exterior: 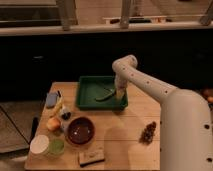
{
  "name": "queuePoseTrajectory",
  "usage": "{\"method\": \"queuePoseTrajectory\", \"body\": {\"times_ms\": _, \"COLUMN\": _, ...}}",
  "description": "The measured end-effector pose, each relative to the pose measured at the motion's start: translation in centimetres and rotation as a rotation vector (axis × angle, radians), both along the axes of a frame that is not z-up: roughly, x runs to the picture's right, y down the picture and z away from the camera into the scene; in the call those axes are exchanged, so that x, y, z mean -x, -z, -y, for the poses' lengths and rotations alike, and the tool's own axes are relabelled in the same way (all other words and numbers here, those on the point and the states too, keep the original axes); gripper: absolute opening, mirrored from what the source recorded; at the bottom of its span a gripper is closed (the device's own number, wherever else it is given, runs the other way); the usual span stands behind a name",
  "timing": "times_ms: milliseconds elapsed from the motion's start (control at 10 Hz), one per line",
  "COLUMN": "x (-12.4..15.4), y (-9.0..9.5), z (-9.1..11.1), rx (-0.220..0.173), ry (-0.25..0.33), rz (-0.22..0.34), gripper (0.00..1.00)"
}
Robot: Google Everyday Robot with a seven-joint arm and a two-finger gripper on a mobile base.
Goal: Place pepper in tray
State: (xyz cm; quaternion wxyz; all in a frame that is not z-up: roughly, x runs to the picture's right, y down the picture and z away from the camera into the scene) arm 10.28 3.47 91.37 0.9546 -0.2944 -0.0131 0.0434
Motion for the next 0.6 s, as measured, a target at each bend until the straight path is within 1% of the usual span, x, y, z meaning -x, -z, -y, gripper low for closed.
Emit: {"method": "queuePoseTrajectory", "body": {"times_ms": 600, "x": 0.0, "y": 0.07, "z": 0.1, "rx": -0.002, "ry": 0.0, "rz": 0.0, "gripper": 0.54}}
